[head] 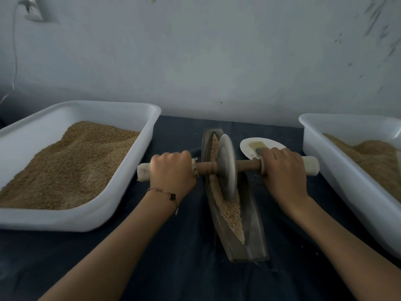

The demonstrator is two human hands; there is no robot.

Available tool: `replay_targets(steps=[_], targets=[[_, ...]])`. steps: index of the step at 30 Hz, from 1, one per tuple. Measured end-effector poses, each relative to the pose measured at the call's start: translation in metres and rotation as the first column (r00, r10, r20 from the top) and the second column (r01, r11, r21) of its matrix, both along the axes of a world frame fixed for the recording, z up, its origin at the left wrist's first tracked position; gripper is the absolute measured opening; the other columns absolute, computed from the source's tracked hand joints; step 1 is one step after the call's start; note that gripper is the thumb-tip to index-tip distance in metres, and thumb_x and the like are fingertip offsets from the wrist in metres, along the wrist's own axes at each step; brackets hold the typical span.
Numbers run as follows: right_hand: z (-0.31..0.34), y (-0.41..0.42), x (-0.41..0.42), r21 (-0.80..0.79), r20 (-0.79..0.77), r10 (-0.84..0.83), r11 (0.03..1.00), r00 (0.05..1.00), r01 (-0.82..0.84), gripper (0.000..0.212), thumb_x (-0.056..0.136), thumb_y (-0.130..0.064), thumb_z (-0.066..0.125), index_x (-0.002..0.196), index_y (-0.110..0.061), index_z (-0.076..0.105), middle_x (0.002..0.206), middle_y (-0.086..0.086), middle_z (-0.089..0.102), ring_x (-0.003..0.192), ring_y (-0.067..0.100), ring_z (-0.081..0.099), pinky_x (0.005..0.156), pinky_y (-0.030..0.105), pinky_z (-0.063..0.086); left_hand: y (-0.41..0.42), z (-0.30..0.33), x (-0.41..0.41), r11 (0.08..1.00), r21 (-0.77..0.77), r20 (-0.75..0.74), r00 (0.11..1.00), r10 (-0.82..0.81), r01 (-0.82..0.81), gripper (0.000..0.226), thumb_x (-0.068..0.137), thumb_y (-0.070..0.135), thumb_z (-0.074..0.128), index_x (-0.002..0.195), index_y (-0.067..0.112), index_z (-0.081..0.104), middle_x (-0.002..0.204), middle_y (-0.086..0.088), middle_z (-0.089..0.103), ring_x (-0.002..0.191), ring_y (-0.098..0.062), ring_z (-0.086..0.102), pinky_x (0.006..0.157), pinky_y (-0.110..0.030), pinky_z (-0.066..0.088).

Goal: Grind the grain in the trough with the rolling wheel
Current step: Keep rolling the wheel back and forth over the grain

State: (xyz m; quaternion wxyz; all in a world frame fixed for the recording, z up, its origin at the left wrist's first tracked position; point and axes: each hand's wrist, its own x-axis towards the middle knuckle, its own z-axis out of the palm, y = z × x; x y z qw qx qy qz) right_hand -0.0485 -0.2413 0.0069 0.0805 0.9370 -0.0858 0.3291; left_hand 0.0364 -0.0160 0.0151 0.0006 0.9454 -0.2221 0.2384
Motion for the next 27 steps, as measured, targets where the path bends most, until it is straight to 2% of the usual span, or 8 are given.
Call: replay_targets(steps=[4, 11, 13, 18, 20, 23, 25, 27], targets=[[0.003, 0.007, -0.015, -0.037, 0.069, 0.068, 0.997, 0.995, -0.066, 0.02, 0.075, 0.001, 0.069, 0.094, -0.003, 0.065, 0.079, 0.013, 0.062, 0.073, 0.032, 0.055, 0.066, 0.041, 0.041, 0.012, -0.012, -0.023, 0.997, -0.071, -0.024, 1.0, 0.006, -0.008, 0.028, 0.081, 0.032, 0.058, 0.07, 0.023, 0.034, 0.06, 0.009, 0.032, 0.059, -0.014, 0.036, 0.06, -0.028, 0.026], [0.0, 0.0, -0.006, 0.043, -0.059, 0.003, 0.999, 0.998, -0.001, 0.024, 0.076, -0.014, 0.071, 0.099, -0.01, 0.065, 0.087, 0.007, 0.065, 0.078, 0.027, 0.056, 0.067, 0.035, 0.036, 0.001, 0.005, -0.008, 0.999, 0.033, -0.011, 1.0, 0.0, 0.0, 0.034, 0.083, 0.036, 0.053, 0.061, 0.025, 0.03, 0.056, 0.01, 0.034, 0.049, -0.009, 0.03, 0.054, -0.026, 0.024], [0.001, -0.007, 0.004, 0.043, -0.115, -0.014, 0.999, 0.993, 0.019, 0.023, 0.076, -0.019, 0.07, 0.098, -0.014, 0.066, 0.086, 0.005, 0.067, 0.077, 0.025, 0.057, 0.063, 0.032, 0.03, -0.007, 0.014, 0.005, 0.998, 0.06, -0.05, 0.999, -0.005, 0.008, 0.033, 0.084, 0.042, 0.051, 0.06, 0.025, 0.037, 0.056, 0.009, 0.04, 0.047, -0.008, 0.032, 0.05, -0.024, 0.024], [0.011, -0.022, 0.04, 0.145, -0.251, -0.011, 0.988, 0.968, 0.048, 0.004, 0.079, -0.023, 0.059, 0.08, -0.019, 0.06, 0.075, 0.001, 0.062, 0.067, 0.021, 0.049, 0.06, 0.032, 0.035, -0.023, 0.031, 0.039, 0.995, 0.099, -0.218, 0.976, 0.016, 0.006, 0.028, 0.08, 0.044, 0.052, 0.063, 0.021, 0.052, 0.06, 0.005, 0.053, 0.053, -0.011, 0.048, 0.049, -0.022, 0.03], [0.021, -0.027, 0.054, 0.172, -0.342, 0.002, 0.983, 0.94, 0.06, 0.01, 0.079, -0.027, 0.058, 0.072, -0.026, 0.052, 0.073, -0.003, 0.056, 0.067, 0.02, 0.048, 0.06, 0.032, 0.034, -0.026, 0.039, 0.052, 0.995, 0.099, -0.378, 0.925, 0.035, 0.003, 0.016, 0.071, 0.034, 0.061, 0.063, 0.02, 0.057, 0.06, 0.002, 0.057, 0.055, -0.014, 0.053, 0.051, -0.022, 0.035], [0.034, -0.032, 0.073, 0.176, -0.466, 0.019, 0.982, 0.885, 0.072, 0.013, 0.076, -0.029, 0.055, 0.065, -0.027, 0.049, 0.07, -0.008, 0.055, 0.063, 0.016, 0.049, 0.051, 0.027, 0.027, -0.029, 0.051, 0.068, 0.994, 0.11, -0.657, 0.752, 0.054, 0.025, 0.011, 0.049, 0.015, 0.069, 0.059, 0.011, 0.064, 0.058, -0.005, 0.065, 0.055, -0.02, 0.061, 0.06, -0.028, 0.052], [0.039, -0.034, 0.081, 0.189, -0.5, 0.023, 0.978, 0.866, 0.083, 0.012, 0.077, -0.027, 0.054, 0.065, -0.027, 0.051, 0.071, -0.007, 0.056, 0.061, 0.013, 0.048, 0.049, 0.025, 0.026, -0.031, 0.055, 0.076, 0.991, 0.123, -0.751, 0.657, 0.058, 0.052, 0.01, 0.051, 0.008, 0.068, 0.06, 0.004, 0.067, 0.064, -0.012, 0.068, 0.054, -0.023, 0.061, 0.063, -0.028, 0.053], [0.037, -0.032, 0.08, 0.188, -0.487, 0.019, 0.979, 0.873, 0.084, 0.015, 0.078, -0.027, 0.055, 0.064, -0.026, 0.049, 0.072, -0.006, 0.056, 0.062, 0.014, 0.048, 0.051, 0.027, 0.029, -0.032, 0.058, 0.079, 0.991, 0.115, -0.773, 0.632, 0.05, 0.062, 0.004, 0.053, 0.006, 0.068, 0.056, 0.006, 0.065, 0.061, -0.012, 0.065, 0.052, -0.022, 0.059, 0.057, -0.024, 0.05]])
